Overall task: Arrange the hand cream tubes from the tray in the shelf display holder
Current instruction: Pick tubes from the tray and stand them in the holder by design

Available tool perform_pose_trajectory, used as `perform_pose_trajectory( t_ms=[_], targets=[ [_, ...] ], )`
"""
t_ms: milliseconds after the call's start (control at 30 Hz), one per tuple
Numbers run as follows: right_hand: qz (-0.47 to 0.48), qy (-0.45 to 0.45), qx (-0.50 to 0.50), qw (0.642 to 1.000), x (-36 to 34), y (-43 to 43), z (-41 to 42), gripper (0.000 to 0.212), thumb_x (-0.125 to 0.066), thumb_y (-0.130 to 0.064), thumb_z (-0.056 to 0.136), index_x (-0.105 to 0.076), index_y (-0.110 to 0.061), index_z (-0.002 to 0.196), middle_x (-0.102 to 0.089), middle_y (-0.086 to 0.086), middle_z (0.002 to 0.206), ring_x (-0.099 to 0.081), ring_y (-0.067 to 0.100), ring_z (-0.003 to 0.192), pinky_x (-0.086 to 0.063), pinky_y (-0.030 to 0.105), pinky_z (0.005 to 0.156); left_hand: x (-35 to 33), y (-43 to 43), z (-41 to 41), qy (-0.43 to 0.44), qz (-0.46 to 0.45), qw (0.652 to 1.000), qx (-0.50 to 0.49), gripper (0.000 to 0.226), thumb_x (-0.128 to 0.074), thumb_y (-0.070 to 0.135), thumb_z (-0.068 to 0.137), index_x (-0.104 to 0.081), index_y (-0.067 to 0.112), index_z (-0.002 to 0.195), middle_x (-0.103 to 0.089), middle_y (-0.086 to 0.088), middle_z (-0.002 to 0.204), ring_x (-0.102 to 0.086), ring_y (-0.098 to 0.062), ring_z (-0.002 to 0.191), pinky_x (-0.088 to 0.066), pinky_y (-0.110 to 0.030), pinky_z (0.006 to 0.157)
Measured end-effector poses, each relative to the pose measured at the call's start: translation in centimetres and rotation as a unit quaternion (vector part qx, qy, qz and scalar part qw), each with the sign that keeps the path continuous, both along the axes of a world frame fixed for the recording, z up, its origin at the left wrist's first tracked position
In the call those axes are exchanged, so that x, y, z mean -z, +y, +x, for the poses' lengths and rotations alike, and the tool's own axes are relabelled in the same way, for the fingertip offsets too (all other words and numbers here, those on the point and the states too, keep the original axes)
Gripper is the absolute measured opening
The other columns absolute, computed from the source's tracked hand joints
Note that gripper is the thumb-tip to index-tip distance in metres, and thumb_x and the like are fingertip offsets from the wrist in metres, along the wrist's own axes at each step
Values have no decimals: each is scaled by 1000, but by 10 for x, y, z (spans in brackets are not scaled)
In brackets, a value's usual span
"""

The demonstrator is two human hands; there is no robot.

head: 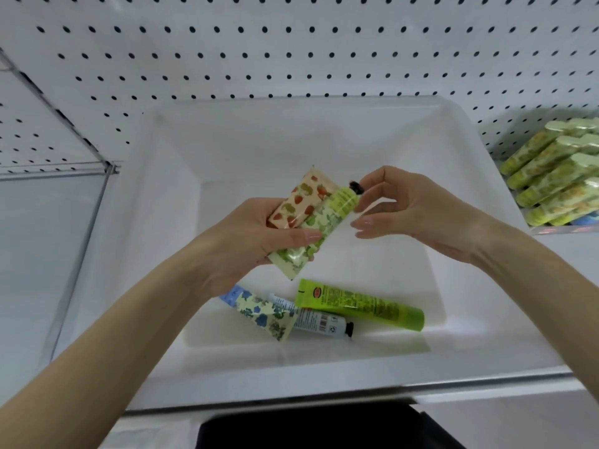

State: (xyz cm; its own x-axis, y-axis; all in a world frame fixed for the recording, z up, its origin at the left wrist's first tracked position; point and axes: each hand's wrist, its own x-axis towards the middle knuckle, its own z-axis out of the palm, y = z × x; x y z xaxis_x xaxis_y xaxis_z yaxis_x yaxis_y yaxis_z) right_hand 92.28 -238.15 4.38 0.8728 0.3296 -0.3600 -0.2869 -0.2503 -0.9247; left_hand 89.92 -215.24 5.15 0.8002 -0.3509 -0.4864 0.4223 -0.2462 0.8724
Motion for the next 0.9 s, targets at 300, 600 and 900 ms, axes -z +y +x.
perform_pose_trajectory(
  t_ms=[300,600,900],
  targets=[
    [-283,114,-256,917,36,9,-17,27,-70,-34,82,-66,-17,102,-65,0,99,-65,14,86,-53,18,70,-2,3,0,66,-112,986,-109,38,-66,12,69,-64,4,107,-75,-8,96,-73,-20,88,-60,-27,71],
    [-302,136,-316,889,38,14,-20,25,-66,-39,85,-68,-17,98,-60,-10,86,-53,6,82,-41,17,73,0,3,3,72,-99,986,-111,33,-66,10,74,-64,5,107,-75,-9,95,-73,-20,87,-59,-26,70],
    [-151,102,-174,968,13,1,-2,28,-65,-27,84,-65,-11,108,-71,6,101,-67,19,93,-56,25,77,-4,4,4,46,-147,973,-170,41,-66,23,71,-64,6,109,-75,-10,99,-73,-21,90,-60,-28,73]
  ],
)
